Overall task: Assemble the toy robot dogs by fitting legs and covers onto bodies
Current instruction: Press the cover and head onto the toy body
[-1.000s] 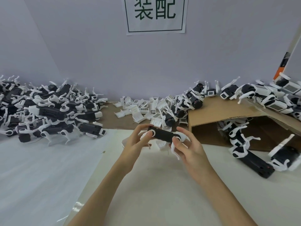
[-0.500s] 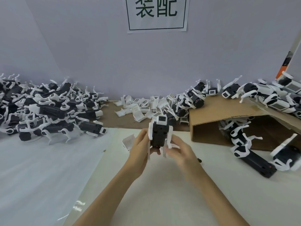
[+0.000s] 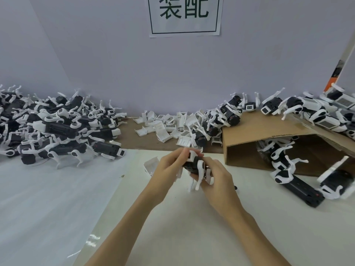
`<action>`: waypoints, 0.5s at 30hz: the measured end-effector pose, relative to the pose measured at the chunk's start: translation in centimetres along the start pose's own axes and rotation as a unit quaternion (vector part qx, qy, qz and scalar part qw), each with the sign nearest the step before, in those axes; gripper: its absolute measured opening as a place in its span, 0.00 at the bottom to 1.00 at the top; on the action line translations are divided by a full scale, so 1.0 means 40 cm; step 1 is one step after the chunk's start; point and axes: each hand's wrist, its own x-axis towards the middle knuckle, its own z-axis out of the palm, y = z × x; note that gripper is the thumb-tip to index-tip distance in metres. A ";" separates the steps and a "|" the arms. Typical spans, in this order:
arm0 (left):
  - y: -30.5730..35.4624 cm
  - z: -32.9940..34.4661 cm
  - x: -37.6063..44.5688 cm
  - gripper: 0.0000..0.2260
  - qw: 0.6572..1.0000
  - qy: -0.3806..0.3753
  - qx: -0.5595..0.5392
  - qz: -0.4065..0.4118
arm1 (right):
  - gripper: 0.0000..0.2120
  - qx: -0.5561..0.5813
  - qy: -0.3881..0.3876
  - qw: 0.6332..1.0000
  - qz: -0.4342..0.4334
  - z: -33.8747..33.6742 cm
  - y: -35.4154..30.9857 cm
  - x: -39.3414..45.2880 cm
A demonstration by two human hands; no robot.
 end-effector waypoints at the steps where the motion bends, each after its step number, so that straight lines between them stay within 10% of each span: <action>1: 0.004 -0.009 0.004 0.20 1.000 -0.004 -0.005 -0.008 | 0.21 -0.007 0.018 1.000 0.002 -0.004 0.000 0.001; 11: -0.007 0.034 0.009 0.20 0.979 0.191 0.030 -0.062 | 0.25 -0.160 0.105 0.976 -0.105 0.014 -0.017 -0.005; 15: -0.013 -0.003 0.012 0.12 0.947 0.297 0.110 0.059 | 0.31 0.058 -0.013 0.998 -0.035 0.023 -0.030 -0.012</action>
